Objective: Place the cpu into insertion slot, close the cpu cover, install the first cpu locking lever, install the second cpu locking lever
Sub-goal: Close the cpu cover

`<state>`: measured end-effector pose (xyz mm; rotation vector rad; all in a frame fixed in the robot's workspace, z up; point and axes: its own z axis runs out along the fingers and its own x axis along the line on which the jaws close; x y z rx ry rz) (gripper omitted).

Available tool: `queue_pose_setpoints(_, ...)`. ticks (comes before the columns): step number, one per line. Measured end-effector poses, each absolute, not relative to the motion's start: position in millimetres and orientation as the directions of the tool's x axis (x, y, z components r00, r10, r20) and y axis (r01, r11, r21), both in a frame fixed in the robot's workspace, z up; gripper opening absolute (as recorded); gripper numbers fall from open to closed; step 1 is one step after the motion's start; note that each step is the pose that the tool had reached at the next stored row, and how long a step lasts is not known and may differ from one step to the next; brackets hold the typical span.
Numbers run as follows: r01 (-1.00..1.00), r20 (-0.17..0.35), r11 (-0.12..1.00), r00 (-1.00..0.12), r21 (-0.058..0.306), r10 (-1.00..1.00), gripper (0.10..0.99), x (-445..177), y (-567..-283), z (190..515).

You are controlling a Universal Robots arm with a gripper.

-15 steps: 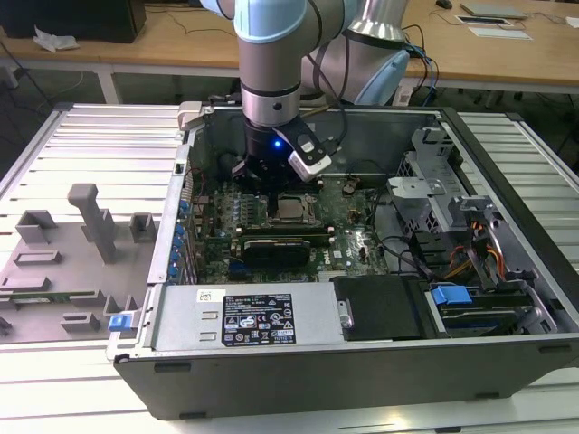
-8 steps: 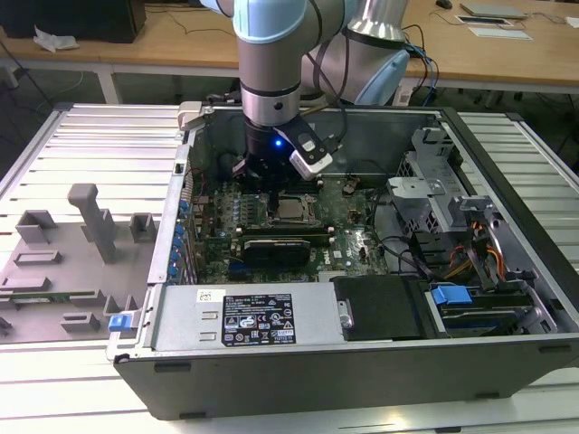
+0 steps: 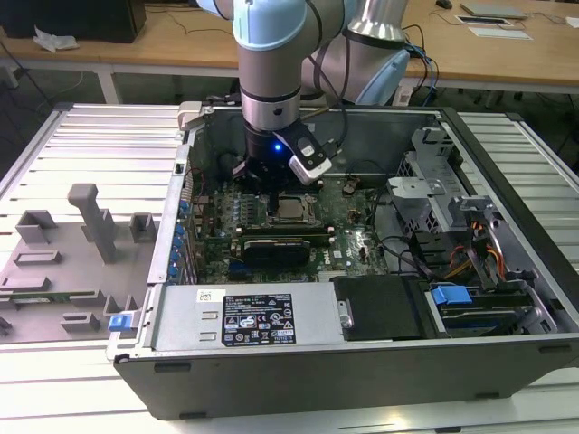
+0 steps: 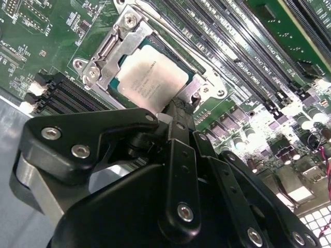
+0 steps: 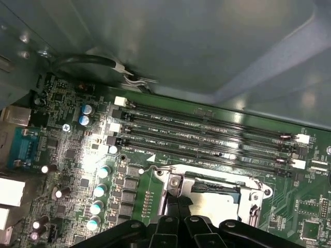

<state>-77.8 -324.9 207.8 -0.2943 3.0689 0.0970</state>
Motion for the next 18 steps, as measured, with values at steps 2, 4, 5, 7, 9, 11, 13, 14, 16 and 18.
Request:
queue_pose_setpoints(2,-0.189,-0.063,0.980,-0.981,0.060,-0.185,0.106,-77.9,-325.2,207.1)
queue_pose_setpoints(4,-0.188,-0.064,0.980,-0.981,0.062,-0.184,0.106,-77.7,-325.3,206.5)
queue_pose_setpoints(5,-0.188,-0.064,0.980,-0.981,0.063,-0.184,0.106,-77.3,-325.3,206.4)
queue_pose_setpoints(7,-0.188,-0.065,0.980,-0.981,0.069,-0.184,0.106,-76.6,-325.2,206.2)
queue_pose_setpoints(9,-0.188,-0.065,0.980,-0.981,0.070,-0.184,0.106,-76.6,-325.2,206.7)
queue_pose_setpoints(11,-0.188,-0.065,0.980,-0.981,0.069,-0.184,0.106,-76.5,-325.2,209.5)
queue_pose_setpoints(13,-0.188,-0.065,0.980,-0.981,0.068,-0.184,0.106,-76.5,-325.2,213.9)
queue_pose_setpoints(14,-0.188,-0.065,0.980,-0.981,0.067,-0.184,0.106,-76.5,-325.2,216.3)
queue_pose_setpoints(16,-0.188,-0.063,0.980,-0.981,0.061,-0.184,0.106,-76.5,-325.6,219.2)
queue_pose_setpoints(18,-0.188,-0.062,0.980,-0.981,0.060,-0.184,0.106,-76.6,-327.4,219.3)
